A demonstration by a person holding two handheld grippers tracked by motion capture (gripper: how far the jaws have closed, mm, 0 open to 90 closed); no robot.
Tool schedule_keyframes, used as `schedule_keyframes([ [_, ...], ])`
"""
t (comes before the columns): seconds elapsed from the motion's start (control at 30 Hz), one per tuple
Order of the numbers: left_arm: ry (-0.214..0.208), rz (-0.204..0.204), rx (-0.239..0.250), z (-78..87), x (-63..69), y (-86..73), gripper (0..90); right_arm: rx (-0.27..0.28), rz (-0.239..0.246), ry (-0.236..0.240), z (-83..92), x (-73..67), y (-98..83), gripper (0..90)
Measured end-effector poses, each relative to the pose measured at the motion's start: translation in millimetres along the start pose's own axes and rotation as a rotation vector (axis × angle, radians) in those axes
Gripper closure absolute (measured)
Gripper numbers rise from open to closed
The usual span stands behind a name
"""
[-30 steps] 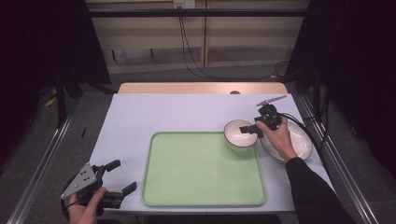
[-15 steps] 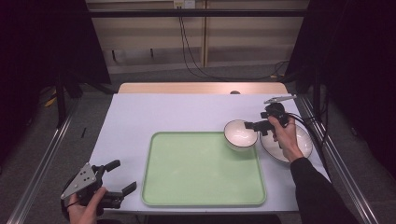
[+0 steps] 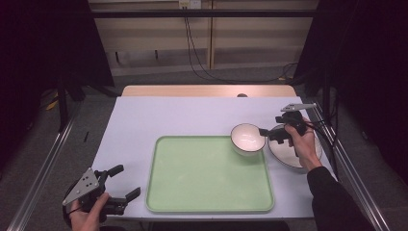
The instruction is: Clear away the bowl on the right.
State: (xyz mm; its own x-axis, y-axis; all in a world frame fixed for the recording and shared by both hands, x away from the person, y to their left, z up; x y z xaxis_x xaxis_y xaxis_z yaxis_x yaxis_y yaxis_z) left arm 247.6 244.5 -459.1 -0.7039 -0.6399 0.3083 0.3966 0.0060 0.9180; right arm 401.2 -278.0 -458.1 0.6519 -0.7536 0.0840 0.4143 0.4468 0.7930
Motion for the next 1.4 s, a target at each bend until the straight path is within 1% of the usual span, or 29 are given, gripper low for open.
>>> schedule_keyframes([
  [0.03, 0.0, 0.002, -0.001, -0.1, 0.1, -0.1, 1.6, 0.003, -0.008, -0.005, 1.0, -0.4, -1.0, 2.9],
  [0.07, -0.001, 0.001, -0.001, -0.2, 0.3, -0.1, 1.6, 0.014, -0.001, -0.008, 3.5, -1.0, -3.4, 2.8],
  [0.1, -0.001, 0.001, -0.001, -0.2, 0.3, -0.1, 1.6, 0.014, -0.001, -0.008, 3.5, -1.0, -3.4, 2.8],
  [0.13, -0.001, 0.001, -0.001, -0.2, 0.5, -0.1, 1.6, 0.02, -0.009, -0.01, 5.4, -1.5, -4.2, 2.8],
  [0.2, 0.0, 0.002, -0.001, -0.2, 0.5, 0.0, 1.6, 0.044, -0.006, -0.022, 10.5, -1.2, -5.0, 2.8],
  [0.27, 0.0, 0.002, -0.002, -0.1, 0.4, -0.2, 1.6, 0.05, -0.009, -0.036, 16.0, -0.6, -6.8, 2.7],
  [0.33, 0.003, -0.002, 0.001, -0.2, -0.1, 0.3, 1.6, 0.052, -0.009, -0.053, 19.5, 0.5, -8.8, 1.8],
  [0.37, 0.002, -0.001, 0.0, -0.1, 0.0, 0.2, 1.6, 0.054, 0.0, -0.064, 21.1, 1.2, -9.7, 1.8],
  [0.4, 0.002, -0.001, 0.0, -0.1, 0.1, 0.3, 1.6, 0.054, 0.0, -0.064, 21.1, 1.2, -9.7, 1.8],
  [0.47, 0.002, 0.001, -0.001, 0.0, -0.1, 0.1, 1.6, 0.055, -0.009, -0.088, 25.2, 2.4, -13.2, 1.8],
  [0.63, 0.003, 0.002, -0.001, 0.1, 0.1, 0.0, 1.6, 0.046, -0.018, -0.101, 30.3, 2.8, -20.9, 1.8],
  [0.67, 0.003, -0.001, -0.002, 0.3, -0.2, 0.0, 1.6, 0.043, -0.019, -0.112, 32.3, 3.8, -23.0, 1.7],
  [0.7, 0.001, 0.008, 0.005, 0.0, 0.3, 0.3, 1.6, 0.046, -0.023, -0.118, 34.5, 4.2, -24.6, 1.7],
  [0.77, -0.001, -0.004, 0.0, 0.3, -0.1, 0.6, 1.6, 0.056, -0.028, -0.13, 42.3, 5.1, -28.7, 1.7],
  [0.8, -0.001, 0.006, 0.006, 0.0, 0.3, 0.7, 1.6, 0.056, -0.028, -0.13, 42.3, 5.1, -28.7, 1.7],
  [0.83, 0.0, 0.006, 0.004, 0.2, 0.0, 0.7, 1.6, 0.065, -0.03, -0.141, 47.5, 5.0, -30.8, 1.8],
  [0.97, 0.0, 0.006, 0.004, 0.0, 0.2, 0.6, 1.5, 0.073, -0.027, -0.151, 54.5, 5.1, -35.5, 1.8],
  [1.0, 0.0, -0.001, 0.0, 0.2, -0.1, 0.6, 1.5, 0.073, -0.03, -0.154, 56.9, 4.8, -37.2, 1.8],
  [1.03, 0.0, 0.007, 0.005, 0.1, 0.1, 0.6, 1.5, 0.079, -0.031, -0.153, 61.7, 4.6, -41.0, 1.8],
  [1.1, 0.0, 0.006, 0.004, 0.1, 0.0, 0.6, 1.5, 0.079, -0.034, -0.157, 63.1, 4.9, -42.1, 1.8],
  [1.13, -0.001, 0.006, 0.005, 0.2, 0.1, 0.6, 1.5, 0.08, -0.039, -0.153, 65.2, 4.3, -43.4, 1.6],
  [1.17, 0.0, 0.005, 0.009, 0.5, 0.3, 0.8, 1.5, 0.085, -0.037, -0.162, 70.5, 4.7, -45.6, 1.4],
  [1.2, -0.002, 0.008, 0.013, 0.6, 0.8, 1.1, 1.5, 0.085, -0.037, -0.162, 70.5, 4.7, -45.6, 1.4],
  [1.23, 0.003, 0.007, 0.011, 0.7, 0.6, 0.9, 1.3, 0.097, -0.044, -0.167, 76.5, 4.2, -47.7, 1.4],
  [1.27, 0.003, 0.007, 0.011, 0.7, 0.6, 0.9, 1.3, 0.097, -0.044, -0.167, 76.5, 4.2, -47.7, 1.4],
  [1.3, 0.004, 0.012, 0.01, 0.6, 0.2, 0.6, 1.3, 0.099, -0.044, -0.17, 78.6, 3.7, -48.6, 1.4],
  [1.33, 0.007, 0.003, 0.005, 1.0, -0.6, 0.6, 1.3, 0.108, -0.047, -0.174, 82.1, 2.2, -49.6, 1.4],
  [1.37, 0.008, 0.004, 0.006, 1.1, -0.6, 0.7, 1.3, 0.119, -0.049, -0.171, 87.3, -1.9, -51.1, 1.5],
  [1.4, 0.007, 0.004, 0.006, 1.1, -0.3, 0.7, 1.3, 0.119, -0.049, -0.171, 87.3, -1.9, -51.1, 1.5],
])
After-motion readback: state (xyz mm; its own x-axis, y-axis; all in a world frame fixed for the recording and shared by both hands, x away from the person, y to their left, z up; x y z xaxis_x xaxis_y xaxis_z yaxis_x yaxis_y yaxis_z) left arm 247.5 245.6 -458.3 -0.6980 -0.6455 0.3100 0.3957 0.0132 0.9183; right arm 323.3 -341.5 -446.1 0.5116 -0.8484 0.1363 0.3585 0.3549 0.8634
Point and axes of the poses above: each handheld gripper's, and its own axes: z roughly backward along the jaws, y roughly out of its top, x roughly to its right, the point moved 5 cm from there along -z, roughly forward along the jaws, and after that the axes turned 13 degrees about z, right-handed, at the moved point
